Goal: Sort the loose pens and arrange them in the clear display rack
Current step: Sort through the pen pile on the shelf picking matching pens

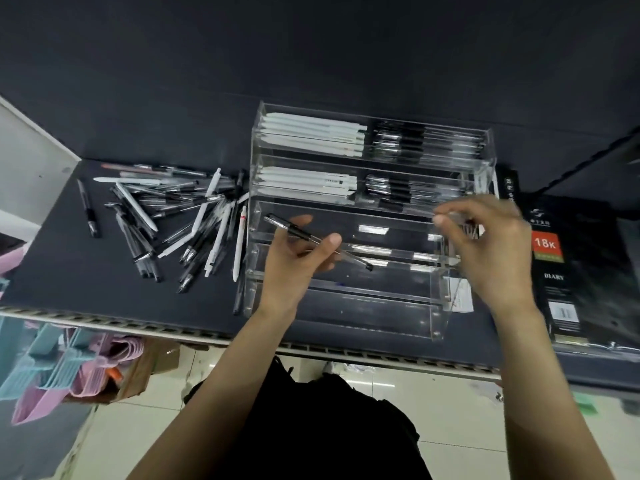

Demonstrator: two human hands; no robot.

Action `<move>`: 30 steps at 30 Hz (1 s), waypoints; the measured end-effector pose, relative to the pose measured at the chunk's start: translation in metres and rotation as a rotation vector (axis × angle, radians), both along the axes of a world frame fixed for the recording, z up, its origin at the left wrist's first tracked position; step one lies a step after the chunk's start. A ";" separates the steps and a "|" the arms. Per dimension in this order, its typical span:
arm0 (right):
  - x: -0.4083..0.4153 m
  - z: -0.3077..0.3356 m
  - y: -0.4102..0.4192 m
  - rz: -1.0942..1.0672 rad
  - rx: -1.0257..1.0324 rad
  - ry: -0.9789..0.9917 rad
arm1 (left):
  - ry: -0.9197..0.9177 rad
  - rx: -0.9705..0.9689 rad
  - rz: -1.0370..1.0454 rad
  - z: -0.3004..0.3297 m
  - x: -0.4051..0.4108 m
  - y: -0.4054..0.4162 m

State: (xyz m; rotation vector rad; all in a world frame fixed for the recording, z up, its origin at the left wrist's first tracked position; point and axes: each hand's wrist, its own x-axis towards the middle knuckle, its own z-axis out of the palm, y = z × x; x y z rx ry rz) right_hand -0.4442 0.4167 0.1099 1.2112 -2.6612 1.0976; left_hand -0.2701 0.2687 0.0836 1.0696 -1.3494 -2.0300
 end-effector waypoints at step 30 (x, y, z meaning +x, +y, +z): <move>-0.007 0.004 0.000 0.417 0.099 0.051 | -0.075 -0.271 -0.004 -0.009 -0.031 0.023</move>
